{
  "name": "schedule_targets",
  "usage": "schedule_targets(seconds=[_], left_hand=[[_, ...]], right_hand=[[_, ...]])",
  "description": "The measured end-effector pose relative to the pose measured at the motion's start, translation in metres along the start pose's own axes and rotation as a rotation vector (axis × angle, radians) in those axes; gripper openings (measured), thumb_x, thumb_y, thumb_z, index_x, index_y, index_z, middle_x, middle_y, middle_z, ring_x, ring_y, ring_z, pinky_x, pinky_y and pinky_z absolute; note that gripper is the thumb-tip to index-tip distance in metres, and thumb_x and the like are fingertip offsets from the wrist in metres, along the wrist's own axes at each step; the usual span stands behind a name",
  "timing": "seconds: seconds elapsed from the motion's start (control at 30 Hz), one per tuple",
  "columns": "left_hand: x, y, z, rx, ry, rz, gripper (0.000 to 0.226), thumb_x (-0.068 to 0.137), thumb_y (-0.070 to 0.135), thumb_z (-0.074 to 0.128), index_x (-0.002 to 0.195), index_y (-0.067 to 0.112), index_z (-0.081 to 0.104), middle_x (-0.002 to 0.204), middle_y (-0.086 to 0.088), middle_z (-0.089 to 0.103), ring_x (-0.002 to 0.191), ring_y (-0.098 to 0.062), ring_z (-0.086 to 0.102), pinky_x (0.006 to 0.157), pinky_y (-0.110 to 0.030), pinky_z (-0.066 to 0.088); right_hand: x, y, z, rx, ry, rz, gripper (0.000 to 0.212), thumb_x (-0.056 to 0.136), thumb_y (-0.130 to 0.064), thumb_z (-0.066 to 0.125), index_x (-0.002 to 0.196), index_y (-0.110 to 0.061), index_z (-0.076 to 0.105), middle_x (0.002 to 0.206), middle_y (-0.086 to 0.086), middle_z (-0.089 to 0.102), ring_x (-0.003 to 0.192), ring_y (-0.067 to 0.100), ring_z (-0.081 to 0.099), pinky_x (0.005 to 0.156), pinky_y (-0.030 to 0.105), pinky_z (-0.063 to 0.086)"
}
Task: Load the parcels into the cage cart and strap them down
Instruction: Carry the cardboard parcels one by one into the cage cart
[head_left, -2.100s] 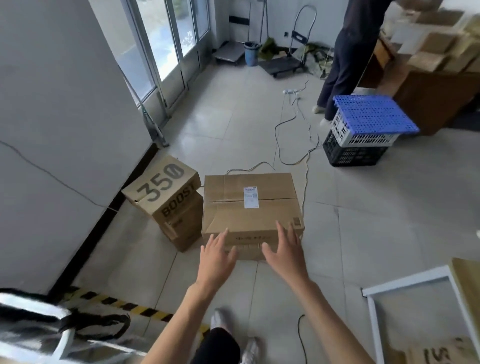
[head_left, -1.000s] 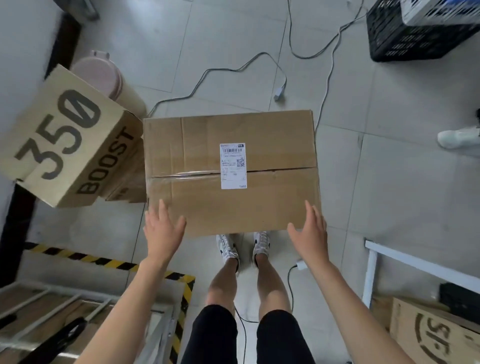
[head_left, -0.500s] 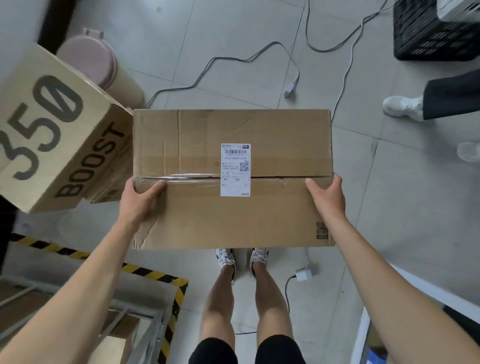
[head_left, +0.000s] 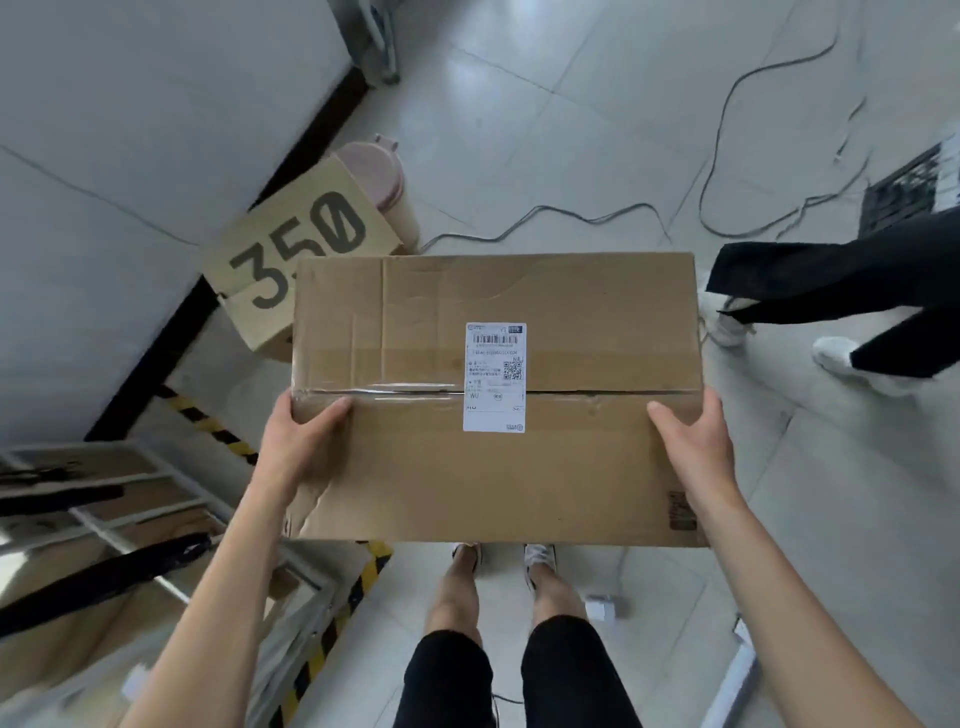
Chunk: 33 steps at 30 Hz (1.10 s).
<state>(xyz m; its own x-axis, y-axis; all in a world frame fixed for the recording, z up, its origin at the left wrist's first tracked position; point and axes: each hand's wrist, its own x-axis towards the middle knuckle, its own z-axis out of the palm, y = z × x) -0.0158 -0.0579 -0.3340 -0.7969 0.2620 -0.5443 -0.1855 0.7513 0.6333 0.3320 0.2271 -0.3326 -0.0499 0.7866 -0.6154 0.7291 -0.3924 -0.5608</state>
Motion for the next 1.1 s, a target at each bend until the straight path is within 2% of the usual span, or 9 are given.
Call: schedule_targets(seconds=[0.1,0.23,0.33,0.53,0.67,0.8,0.93,1.03,1.1], left_hand=[[-0.058,-0.001,-0.056,-0.080,0.092,-0.034,0.081,0.067,0.068,0.080,0.133,0.028,0.053,0.118,0.007,0.064,0.107,-0.016,0.061,0.094,-0.040,0.052],[-0.145,-0.022,-0.144,-0.183,0.280,-0.060,0.079,0.061,0.073,0.079,0.124,0.032,0.055,0.109,0.014,0.064,0.101,-0.009,0.061,0.077,-0.028,0.049],[-0.216,-0.058,-0.211,-0.253,0.475,-0.086,0.082,0.060,0.073,0.079,0.124,0.027,0.058,0.111,0.008,0.068,0.101,-0.012,0.064,0.083,-0.033,0.051],[-0.362,-0.164,-0.312,-0.424,0.833,-0.166,0.077,0.056,0.073,0.081,0.118,0.031,0.062,0.104,0.013,0.071,0.095,-0.005,0.066,0.076,-0.029,0.052],[-0.456,-0.250,-0.347,-0.525,1.028,-0.241,0.049,0.075,0.045,0.085,0.112,0.022,0.065,0.100,0.011,0.073,0.093,-0.006,0.068,0.076,-0.030,0.053],[-0.538,-0.330,-0.371,-0.577,1.151,-0.334,0.033,0.078,0.038,0.084,0.099,0.024,0.064,0.094,0.016,0.068,0.090,-0.006,0.066,0.071,-0.029,0.051],[-0.594,-0.395,-0.394,-0.618,1.171,-0.370,0.047,0.076,0.037,0.086,0.115,0.022,0.064,0.105,0.005,0.072,0.100,-0.019,0.069,0.089,-0.044,0.056],[-0.622,-0.429,-0.409,-0.654,1.144,-0.434,0.072,0.062,0.055,0.086,0.122,0.024,0.063,0.109,0.003,0.074,0.100,-0.022,0.071,0.092,-0.050,0.056],[-0.632,-0.447,-0.420,-0.667,1.140,-0.460,0.077,0.056,0.061,0.085,0.121,0.026,0.064,0.109,0.002,0.075,0.099,-0.023,0.072,0.091,-0.052,0.057]], right_hand=[[-0.042,-0.041,-0.006,-0.037,-0.054,-0.099,0.073,0.082,-0.050,0.061,0.147,-0.030,0.035,0.143,-0.002,0.053,0.128,0.027,0.052,0.107,0.053,0.044],[-0.107,-0.097,0.005,-0.069,-0.172,-0.276,0.070,0.081,-0.051,0.061,0.144,-0.033,0.036,0.139,-0.005,0.054,0.130,0.028,0.049,0.109,0.054,0.041],[-0.170,-0.136,0.033,-0.080,-0.302,-0.428,0.051,0.079,-0.051,0.061,0.126,-0.045,0.042,0.121,-0.015,0.059,0.118,0.021,0.057,0.104,0.051,0.044],[-0.315,-0.177,0.126,-0.187,-0.559,-0.689,0.068,0.085,-0.050,0.062,0.145,-0.036,0.035,0.129,-0.008,0.056,0.112,0.019,0.054,0.094,0.039,0.043],[-0.428,-0.159,0.188,-0.275,-0.699,-0.825,0.074,0.083,-0.054,0.063,0.147,-0.030,0.035,0.139,-0.002,0.055,0.125,0.026,0.053,0.106,0.050,0.043],[-0.530,-0.111,0.237,-0.350,-0.796,-0.904,0.079,0.086,-0.054,0.061,0.153,-0.028,0.028,0.146,-0.001,0.050,0.131,0.027,0.050,0.109,0.054,0.041],[-0.597,-0.060,0.274,-0.439,-0.821,-0.925,0.065,0.087,-0.047,0.062,0.144,-0.026,0.038,0.135,0.001,0.059,0.122,0.029,0.056,0.104,0.050,0.044],[-0.629,-0.036,0.294,-0.500,-0.817,-0.906,0.062,0.087,-0.044,0.062,0.142,-0.024,0.042,0.135,0.003,0.060,0.122,0.031,0.056,0.100,0.045,0.044],[-0.647,-0.026,0.306,-0.514,-0.819,-0.907,0.060,0.087,-0.043,0.062,0.140,-0.024,0.043,0.132,0.002,0.061,0.120,0.030,0.057,0.097,0.043,0.044]])
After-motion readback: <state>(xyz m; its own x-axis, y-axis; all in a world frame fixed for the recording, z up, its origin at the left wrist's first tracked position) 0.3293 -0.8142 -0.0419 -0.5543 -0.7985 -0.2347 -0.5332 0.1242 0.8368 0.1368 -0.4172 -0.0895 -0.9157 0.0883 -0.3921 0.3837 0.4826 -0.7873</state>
